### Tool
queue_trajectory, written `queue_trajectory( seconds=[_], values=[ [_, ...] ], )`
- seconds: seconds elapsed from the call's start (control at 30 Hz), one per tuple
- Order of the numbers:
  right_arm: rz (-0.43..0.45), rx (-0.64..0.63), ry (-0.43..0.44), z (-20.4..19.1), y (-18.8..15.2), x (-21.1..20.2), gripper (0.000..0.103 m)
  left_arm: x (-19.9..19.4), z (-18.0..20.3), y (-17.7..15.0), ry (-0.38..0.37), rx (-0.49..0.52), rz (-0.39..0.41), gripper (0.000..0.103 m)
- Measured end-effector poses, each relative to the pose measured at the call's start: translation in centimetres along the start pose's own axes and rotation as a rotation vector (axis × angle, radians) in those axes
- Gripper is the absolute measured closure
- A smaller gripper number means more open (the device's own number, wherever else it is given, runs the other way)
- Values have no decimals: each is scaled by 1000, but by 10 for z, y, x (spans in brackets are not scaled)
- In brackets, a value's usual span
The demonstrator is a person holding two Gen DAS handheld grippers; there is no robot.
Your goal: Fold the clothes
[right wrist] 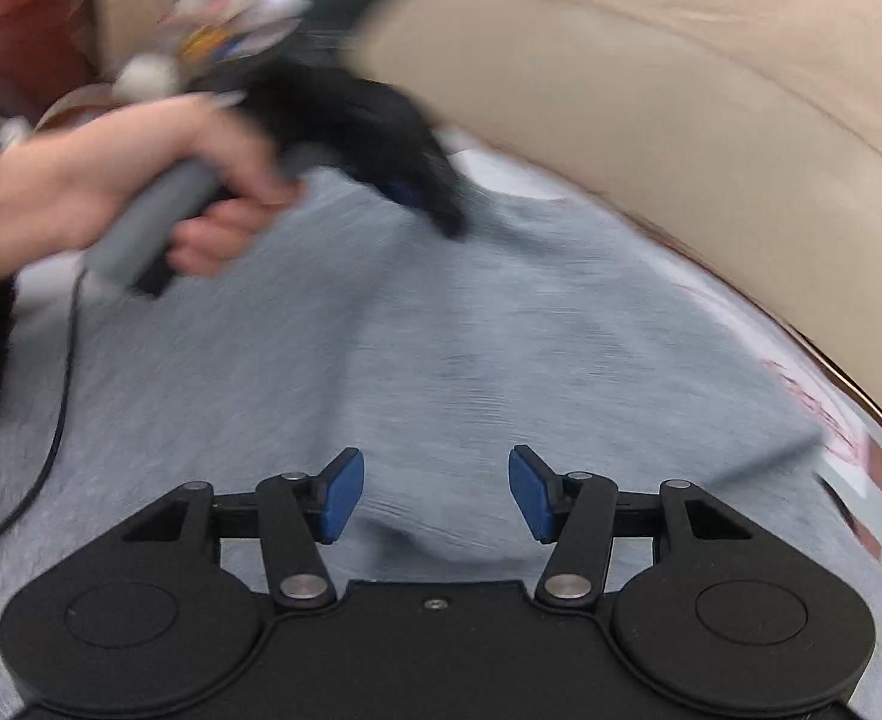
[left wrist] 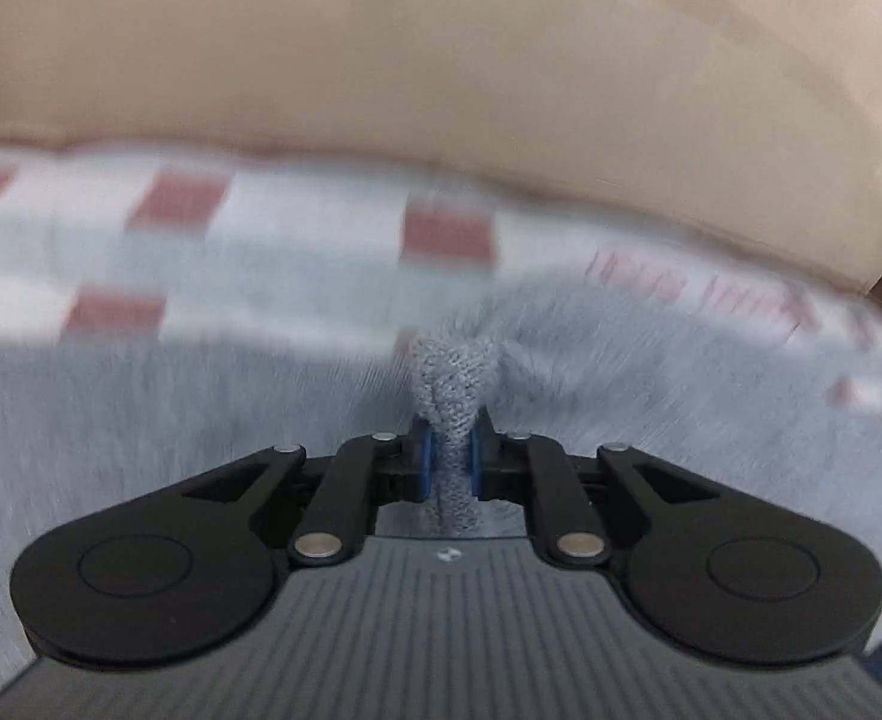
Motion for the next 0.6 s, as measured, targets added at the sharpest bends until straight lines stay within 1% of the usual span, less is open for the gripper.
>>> queue_trajectory(
  seconds=[0.07,0.13,0.17,0.23,0.27,0.33,0.4,0.43,0.53,0.6],
  values=[
    [21,115,-9,31,1,-12,39,-27,1,24,-29,-36,77,92],
    [31,237,-32,67,0,-18,39,-44,-3,46,-93,-113,120,92],
    [31,289,-49,83,-2,-18,39,-49,-5,55,-126,-150,127,92],
    [18,362,-87,113,-8,-13,39,-49,-5,66,-159,-183,101,92],
    [11,362,-112,122,-10,-10,39,-48,-3,71,-171,-189,88,92],
    [-20,308,-152,133,-14,-1,39,-47,5,79,-194,-182,73,93],
    [-64,199,-177,130,-18,10,39,-48,17,88,-252,-191,60,93],
    [-70,160,-174,126,-16,14,39,-49,24,92,-286,-199,53,93],
    [-39,122,-131,112,-1,11,39,-57,53,99,-380,-187,36,93],
    [-2,158,-97,108,7,2,39,-65,77,99,-438,-158,27,93]
  ],
)
Point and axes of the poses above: each gripper's, at about its wrist camera, not at the fingertips, and x roughly the way its jaws point, z to its right, y to its top, the point moved 10 cm from there along x, roughly the way its jaws point, and after that the axes turned 9 degrees about -z, right-handed, at the moved point
